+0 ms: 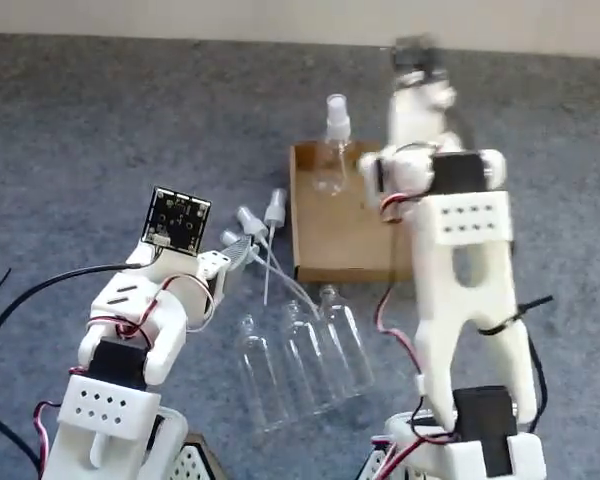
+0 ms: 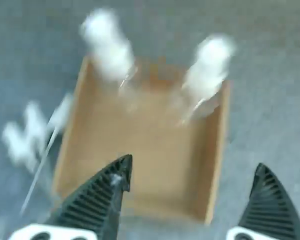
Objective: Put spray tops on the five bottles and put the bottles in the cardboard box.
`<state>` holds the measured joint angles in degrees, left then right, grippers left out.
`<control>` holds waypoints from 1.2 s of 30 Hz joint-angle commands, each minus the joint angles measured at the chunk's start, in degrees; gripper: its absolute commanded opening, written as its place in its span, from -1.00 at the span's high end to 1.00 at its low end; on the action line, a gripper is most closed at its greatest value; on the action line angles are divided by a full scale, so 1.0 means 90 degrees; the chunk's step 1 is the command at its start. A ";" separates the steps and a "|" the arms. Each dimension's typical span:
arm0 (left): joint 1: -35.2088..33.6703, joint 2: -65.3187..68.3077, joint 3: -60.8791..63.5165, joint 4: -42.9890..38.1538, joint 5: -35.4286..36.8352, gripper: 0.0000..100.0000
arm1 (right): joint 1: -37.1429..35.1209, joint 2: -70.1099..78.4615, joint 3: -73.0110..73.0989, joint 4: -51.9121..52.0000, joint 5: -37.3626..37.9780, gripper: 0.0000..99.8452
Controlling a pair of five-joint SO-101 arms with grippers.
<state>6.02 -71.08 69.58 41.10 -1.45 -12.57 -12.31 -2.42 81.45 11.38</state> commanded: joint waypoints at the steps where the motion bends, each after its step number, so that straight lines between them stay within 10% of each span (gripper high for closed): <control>1: -0.0210 0.0015 -0.0034 -0.0156 -0.0049 0.52 | -0.0718 -0.0298 -0.0396 0.1675 0.0127 0.39; 18: -0.0884 0.0015 -0.0093 -0.0332 -0.0039 0.52 | -0.2242 -0.2994 0.5661 -0.0552 -0.1260 0.39; 36: -0.0874 0.0015 -0.0083 -0.0332 -0.0029 0.52 | -0.2212 -0.2984 0.7057 -0.2066 -0.1260 0.60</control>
<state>-1.54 -71.08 69.58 39.34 -1.45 -32.35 -37.98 60.79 64.13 0.48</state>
